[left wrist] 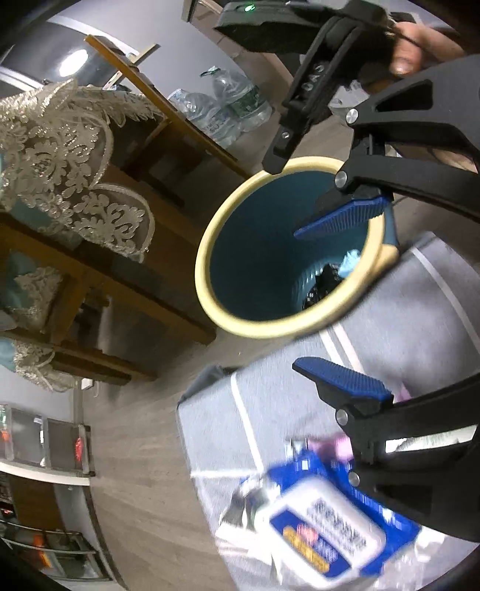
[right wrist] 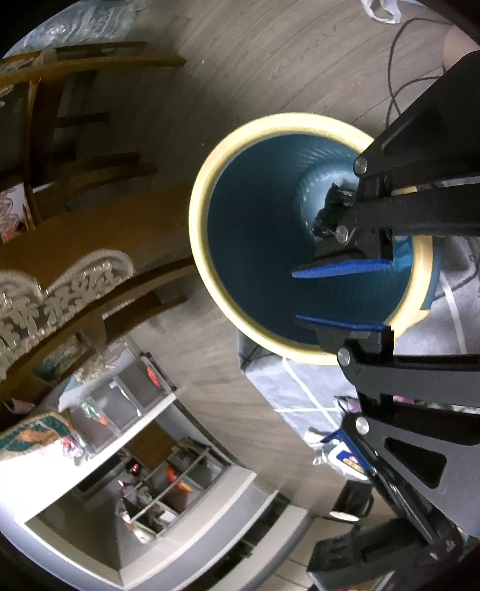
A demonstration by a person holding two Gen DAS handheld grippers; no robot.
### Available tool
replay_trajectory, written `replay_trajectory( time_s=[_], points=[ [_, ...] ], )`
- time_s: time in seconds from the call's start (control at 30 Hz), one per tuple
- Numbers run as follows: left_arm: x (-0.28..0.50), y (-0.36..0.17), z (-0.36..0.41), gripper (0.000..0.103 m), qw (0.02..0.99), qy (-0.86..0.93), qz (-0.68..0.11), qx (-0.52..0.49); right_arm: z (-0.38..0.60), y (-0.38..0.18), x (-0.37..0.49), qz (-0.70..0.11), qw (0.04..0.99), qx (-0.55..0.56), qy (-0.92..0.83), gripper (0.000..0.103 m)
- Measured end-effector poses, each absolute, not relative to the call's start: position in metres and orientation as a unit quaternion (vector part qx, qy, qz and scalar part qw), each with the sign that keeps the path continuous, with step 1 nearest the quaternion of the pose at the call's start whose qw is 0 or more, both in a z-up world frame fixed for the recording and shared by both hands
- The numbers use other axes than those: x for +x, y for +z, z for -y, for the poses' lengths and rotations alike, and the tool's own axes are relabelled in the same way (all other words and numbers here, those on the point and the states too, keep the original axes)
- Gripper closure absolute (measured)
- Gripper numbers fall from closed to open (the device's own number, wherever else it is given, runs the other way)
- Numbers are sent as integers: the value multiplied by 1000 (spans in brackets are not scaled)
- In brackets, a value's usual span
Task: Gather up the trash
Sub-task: 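Grasp the silver wipes packet with the left tool while the right tool grasps the pink wrapper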
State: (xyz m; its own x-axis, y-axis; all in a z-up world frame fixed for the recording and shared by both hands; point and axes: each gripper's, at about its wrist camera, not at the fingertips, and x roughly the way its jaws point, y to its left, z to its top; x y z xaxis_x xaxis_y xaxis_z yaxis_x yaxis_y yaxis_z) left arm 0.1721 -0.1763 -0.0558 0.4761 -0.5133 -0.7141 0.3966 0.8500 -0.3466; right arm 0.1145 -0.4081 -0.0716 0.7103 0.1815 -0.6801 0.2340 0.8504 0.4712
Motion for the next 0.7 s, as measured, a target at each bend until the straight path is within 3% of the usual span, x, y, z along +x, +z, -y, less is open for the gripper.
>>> replay_trajectory(
  time_s=[0.17,0.7],
  points=[
    [162,-43,137,27,866,-256,-426,-49,386,-67,120,-385,888,250,9,63],
    [192,-41,-2,17,877,-195,-438,-13,315,-62,126,-413,895,142,92,58]
  ],
)
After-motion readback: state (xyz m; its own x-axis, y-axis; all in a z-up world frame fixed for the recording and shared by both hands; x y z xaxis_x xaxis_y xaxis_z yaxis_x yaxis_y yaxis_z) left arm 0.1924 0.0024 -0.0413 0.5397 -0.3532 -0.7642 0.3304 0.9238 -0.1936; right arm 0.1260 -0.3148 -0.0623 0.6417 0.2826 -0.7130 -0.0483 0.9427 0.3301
